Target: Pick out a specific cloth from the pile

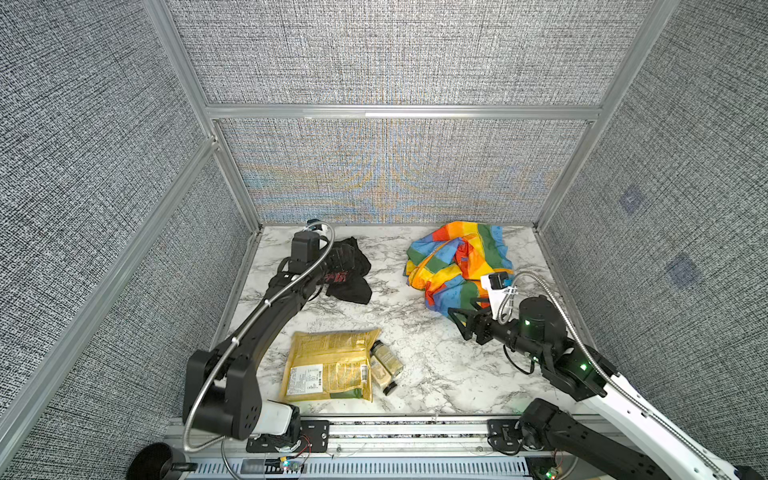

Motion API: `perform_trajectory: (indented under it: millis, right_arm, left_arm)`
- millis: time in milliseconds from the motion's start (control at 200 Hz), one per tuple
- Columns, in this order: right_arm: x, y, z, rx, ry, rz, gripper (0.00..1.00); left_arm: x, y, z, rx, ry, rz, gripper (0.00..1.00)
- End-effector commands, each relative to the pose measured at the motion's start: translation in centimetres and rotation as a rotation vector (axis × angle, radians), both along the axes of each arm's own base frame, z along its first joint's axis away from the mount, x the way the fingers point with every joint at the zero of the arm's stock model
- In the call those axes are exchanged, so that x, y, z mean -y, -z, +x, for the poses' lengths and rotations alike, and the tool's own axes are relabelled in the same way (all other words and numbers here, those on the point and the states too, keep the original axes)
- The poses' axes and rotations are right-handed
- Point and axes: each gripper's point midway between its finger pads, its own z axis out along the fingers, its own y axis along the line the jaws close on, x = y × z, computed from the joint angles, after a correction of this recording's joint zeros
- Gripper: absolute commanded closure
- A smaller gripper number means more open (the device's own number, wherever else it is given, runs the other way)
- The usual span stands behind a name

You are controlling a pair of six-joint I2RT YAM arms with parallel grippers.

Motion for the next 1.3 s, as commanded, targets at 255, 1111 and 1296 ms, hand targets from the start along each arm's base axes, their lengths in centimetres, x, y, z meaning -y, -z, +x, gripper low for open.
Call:
perform_trajectory:
  millis: [255,1111,1296]
  right_arm:
    - [0.4,0.0,1.1,0.049,0.019,-0.067,0.08]
    - [12.2,3.9,6.0,0.006,0.59,-0.274,0.02]
    - [14.0,5.2,7.2,0.052,0.642,-0.272,0.02]
  left_arm:
    - [-3.0,-2.3,-6.2,0.232,-0.05,0.06,0.01]
    - [-10.2,5.2,-8.0,0.411,-0.349,0.377,0.01]
    - [-10.5,5.7,-6.9,0.417,-0.359,0.454,0.01]
